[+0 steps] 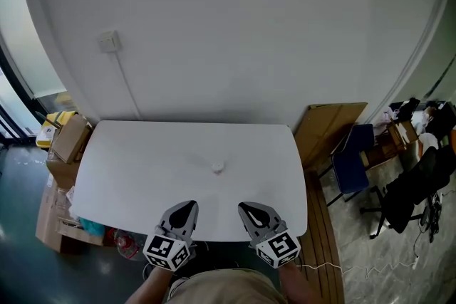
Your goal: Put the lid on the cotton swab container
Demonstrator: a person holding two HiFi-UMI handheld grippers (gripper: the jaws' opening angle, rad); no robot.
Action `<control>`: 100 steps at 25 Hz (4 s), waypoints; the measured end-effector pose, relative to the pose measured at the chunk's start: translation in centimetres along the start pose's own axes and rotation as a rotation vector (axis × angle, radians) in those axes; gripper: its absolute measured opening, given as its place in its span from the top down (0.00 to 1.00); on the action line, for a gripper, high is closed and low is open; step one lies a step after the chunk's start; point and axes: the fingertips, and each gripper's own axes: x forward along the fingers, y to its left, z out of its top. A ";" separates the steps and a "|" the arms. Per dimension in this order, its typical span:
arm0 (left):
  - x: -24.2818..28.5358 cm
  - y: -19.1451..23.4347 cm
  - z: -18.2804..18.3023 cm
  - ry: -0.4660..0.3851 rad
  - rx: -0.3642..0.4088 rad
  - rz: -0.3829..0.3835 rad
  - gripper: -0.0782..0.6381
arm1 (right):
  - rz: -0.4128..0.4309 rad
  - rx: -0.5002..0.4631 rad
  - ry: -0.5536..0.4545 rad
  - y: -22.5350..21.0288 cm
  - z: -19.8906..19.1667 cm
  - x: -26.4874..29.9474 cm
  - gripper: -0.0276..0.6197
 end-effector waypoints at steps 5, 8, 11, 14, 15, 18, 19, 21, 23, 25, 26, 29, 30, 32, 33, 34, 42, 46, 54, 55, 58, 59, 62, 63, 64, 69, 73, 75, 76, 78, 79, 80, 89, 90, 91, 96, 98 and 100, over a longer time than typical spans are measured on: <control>2.0 3.1 1.3 -0.006 0.008 -0.044 0.87 | -0.037 -0.011 -0.012 -0.9 1.4 3.5 0.93; 2.9 4.7 1.6 -0.002 0.003 -0.072 0.87 | -0.063 -0.011 -0.008 -1.2 1.8 5.0 0.93; 3.8 6.0 1.8 0.006 0.003 -0.106 0.87 | -0.097 -0.002 -0.007 -1.5 2.0 6.2 0.93; 4.5 7.3 1.4 0.019 0.000 -0.131 0.87 | -0.123 0.009 -0.001 -1.5 2.1 7.2 0.93; 4.7 7.7 1.2 0.026 -0.009 -0.135 0.87 | -0.128 0.011 0.004 -1.5 2.1 7.5 0.93; 5.2 8.5 0.7 0.041 -0.043 -0.140 0.87 | -0.130 0.003 0.023 -1.5 2.2 8.1 0.93; 5.4 8.7 0.7 0.042 -0.044 -0.138 0.87 | -0.130 -0.003 0.025 -1.7 2.4 8.3 0.93; 5.7 9.1 0.4 0.044 -0.042 -0.134 0.87 | -0.131 -0.007 0.023 -2.0 2.5 8.7 0.93; 5.9 9.2 0.1 0.050 -0.042 -0.130 0.87 | -0.127 -0.006 0.018 -2.3 2.6 9.0 0.93; 6.1 9.1 0.0 0.054 -0.036 -0.126 0.87 | -0.116 0.006 0.018 -2.5 2.2 9.2 0.93; 6.3 9.0 0.1 0.054 -0.032 -0.123 0.87 | -0.109 0.012 0.020 -2.7 2.0 9.3 0.93; 6.8 8.6 0.7 0.048 -0.027 -0.114 0.87 | -0.087 0.011 0.018 -3.3 2.1 9.6 0.93; 7.0 8.3 1.0 0.046 -0.023 -0.114 0.87 | -0.082 0.011 0.014 -3.6 2.3 9.6 0.93; 7.4 7.9 1.3 0.043 -0.011 -0.112 0.87 | -0.073 0.012 0.006 -4.2 2.5 9.7 0.93; 7.6 7.8 1.5 0.041 -0.005 -0.109 0.87 | -0.067 0.012 0.002 -4.5 2.6 9.7 0.93; 7.8 7.7 1.6 0.040 -0.002 -0.106 0.87 | -0.061 0.011 -0.001 -4.8 2.7 9.7 0.93; 9.3 6.8 1.6 0.038 -0.003 -0.083 0.87 | -0.020 0.012 0.005 -6.5 2.7 10.0 0.93; 9.7 7.2 1.1 0.044 -0.006 -0.068 0.87 | 0.008 0.012 0.028 -6.8 1.9 11.2 0.93; 10.2 7.7 0.9 0.033 -0.004 -0.065 0.87 | 0.027 -0.018 0.034 -6.8 2.1 12.2 0.93; 10.3 7.6 1.0 0.030 -0.003 -0.070 0.87 | 0.024 -0.017 0.033 -6.9 2.0 12.2 0.93; 10.7 7.8 0.4 0.040 -0.001 -0.076 0.87 | 0.012 -0.009 0.039 -7.4 1.6 12.1 0.93; 10.9 8.1 -0.2 0.053 0.002 -0.071 0.87 | 0.009 -0.003 0.046 -7.7 1.3 12.2 0.93; 11.8 9.0 -3.1 0.114 0.013 -0.061 0.87 | 0.004 0.005 0.078 -8.4 -0.1 12.6 0.93; 12.1 9.2 -4.1 0.133 0.020 -0.064 0.87 | 0.004 0.004 0.088 -8.5 -0.5 12.8 0.93; 12.4 9.4 -5.1 0.151 0.029 -0.070 0.87 | 0.003 0.002 0.096 -8.7 -1.0 13.0 0.93; 14.3 10.6 -9.5 0.205 0.028 -0.083 0.87 | -0.004 0.012 0.141 -9.8 -3.6 15.0 0.93; 15.8 11.8 -11.9 0.235 0.041 -0.089 0.87 | 0.025 -0.020 0.165 -9.9 -4.4 17.0 0.93; 16.5 12.1 -12.9 0.249 0.028 -0.101 0.87 | 0.040 -0.055 0.181 -10.0 -4.7 17.7 0.93; 16.8 12.1 -13.3 0.256 0.026 -0.108 0.87 | 0.047 -0.070 0.192 -10.0 -5.1 18.0 0.93; 17.3 12.1 -14.1 0.273 0.033 -0.119 0.87 | 0.060 -0.087 0.209 -10.0 -5.9 18.7 0.93; 17.6 12.2 -14.5 0.281 0.041 -0.122 0.87 | 0.068 -0.089 0.214 -10.0 -6.2 19.0 0.93; 17.8 12.4 -14.7 0.288 0.046 -0.124 0.87 | 0.077 -0.088 0.218 -10.0 -6.3 19.3 0.93; 18.6 11.7 -18.0 0.340 0.078 -0.235 0.87 | 0.053 0.011 0.244 -11.7 -8.6 20.3 0.93; 18.8 11.8 -18.3 0.346 0.075 -0.237 0.86 | 0.053 0.015 0.250 -11.8 -8.9 20.5 0.93; 19.0 11.9 -18.6 0.352 0.069 -0.238 0.83 | 0.055 0.017 0.254 -11.9 -9.2 20.7 0.93; 20.0 11.5 -20.9 0.416 0.113 -0.297 0.41 | 0.067 0.025 0.264 -11.8 -9.7 21.2 0.93; 20.6 11.0 -21.3 0.414 0.137 -0.347 0.41 | 0.072 0.023 0.267 -11.7 -9.7 21.5 0.93; 21.5 10.3 -21.4 0.403 0.153 -0.381 0.41 | 0.074 0.019 0.271 -11.8 -9.9 21.6 0.93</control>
